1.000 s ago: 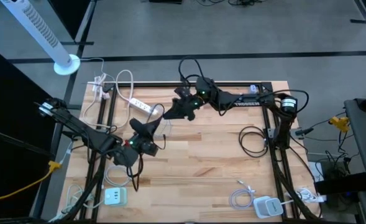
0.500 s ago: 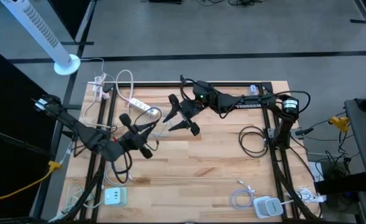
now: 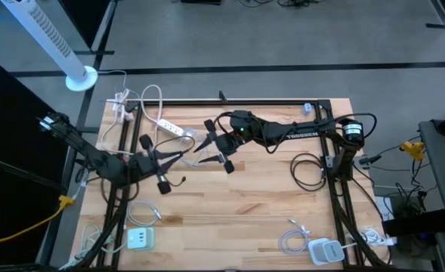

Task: Insert USB
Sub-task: Insert the left black charger cable into the top white outlet extension

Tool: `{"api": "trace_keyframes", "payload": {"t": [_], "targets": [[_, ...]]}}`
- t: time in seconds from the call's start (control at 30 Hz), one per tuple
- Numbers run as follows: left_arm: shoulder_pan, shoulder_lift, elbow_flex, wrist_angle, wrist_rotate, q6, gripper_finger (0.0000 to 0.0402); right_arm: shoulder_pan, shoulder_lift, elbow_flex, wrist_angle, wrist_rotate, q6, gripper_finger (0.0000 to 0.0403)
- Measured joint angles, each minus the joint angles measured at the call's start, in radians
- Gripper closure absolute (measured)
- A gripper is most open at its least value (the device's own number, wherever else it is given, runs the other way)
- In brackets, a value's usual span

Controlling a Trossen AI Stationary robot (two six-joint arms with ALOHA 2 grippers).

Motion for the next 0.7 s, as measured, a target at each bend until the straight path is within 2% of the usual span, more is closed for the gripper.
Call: {"api": "trace_keyframes", "payload": {"t": [0.23,0.37,0.6,0.7], "targets": [[0.001,-0.025,-0.109,0.212,0.096,0.063,0.0384,0.004,0.001,0.003,0.203,0.004,0.181,0.0253],[0.000,-0.011,-0.134,0.320,0.127,0.131,0.0384,0.014,0.001,0.009,0.241,0.004,0.268,0.0248],[0.001,0.013,-0.138,0.340,0.151,0.168,0.0384,0.059,0.001,0.026,0.241,0.010,0.263,0.0254],[0.000,0.024,-0.138,0.353,0.153,0.167,0.0384,0.078,0.001,0.034,0.240,0.048,0.233,0.0260]]}}
